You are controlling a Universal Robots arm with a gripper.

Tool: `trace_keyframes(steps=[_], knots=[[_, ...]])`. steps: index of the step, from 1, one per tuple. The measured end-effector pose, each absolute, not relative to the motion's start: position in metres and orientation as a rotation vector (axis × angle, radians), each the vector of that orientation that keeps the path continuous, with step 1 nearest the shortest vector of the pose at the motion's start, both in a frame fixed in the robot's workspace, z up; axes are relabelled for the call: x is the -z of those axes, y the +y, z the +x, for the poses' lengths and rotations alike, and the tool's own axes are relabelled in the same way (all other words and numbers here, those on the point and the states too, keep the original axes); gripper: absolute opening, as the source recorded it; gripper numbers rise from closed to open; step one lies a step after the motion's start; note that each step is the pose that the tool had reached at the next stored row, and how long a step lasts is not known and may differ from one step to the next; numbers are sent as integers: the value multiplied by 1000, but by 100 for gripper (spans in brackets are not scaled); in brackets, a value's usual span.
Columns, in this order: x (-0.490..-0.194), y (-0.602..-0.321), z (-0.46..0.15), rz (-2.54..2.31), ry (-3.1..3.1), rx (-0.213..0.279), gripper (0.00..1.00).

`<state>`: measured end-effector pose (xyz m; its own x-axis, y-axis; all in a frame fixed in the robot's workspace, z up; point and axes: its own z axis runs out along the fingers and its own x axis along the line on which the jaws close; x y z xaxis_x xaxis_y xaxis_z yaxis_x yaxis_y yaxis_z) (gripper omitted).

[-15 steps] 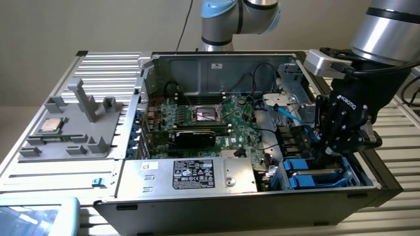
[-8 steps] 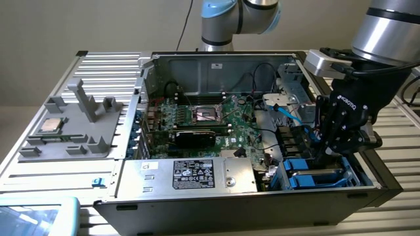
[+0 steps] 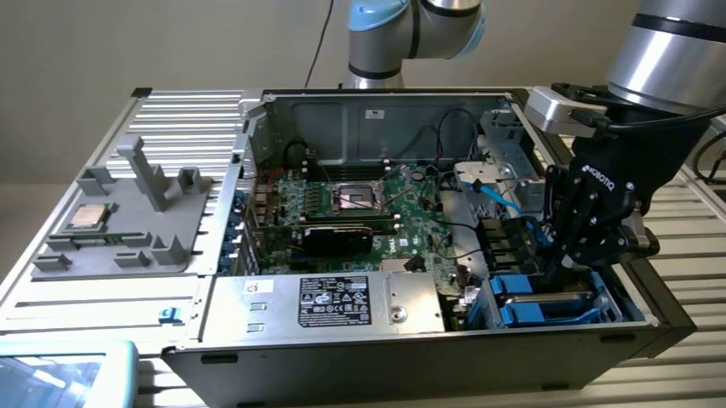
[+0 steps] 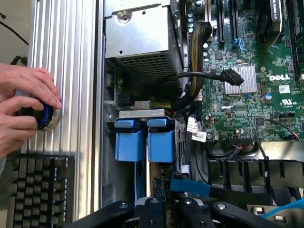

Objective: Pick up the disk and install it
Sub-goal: 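Insert the first disk wire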

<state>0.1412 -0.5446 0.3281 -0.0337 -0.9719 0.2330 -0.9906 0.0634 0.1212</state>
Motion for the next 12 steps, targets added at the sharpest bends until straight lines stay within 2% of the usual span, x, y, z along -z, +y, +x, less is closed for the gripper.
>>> trace_keyframes(steps=[12], knots=[[-328, -544, 141, 1986, -2092, -108, 16]])
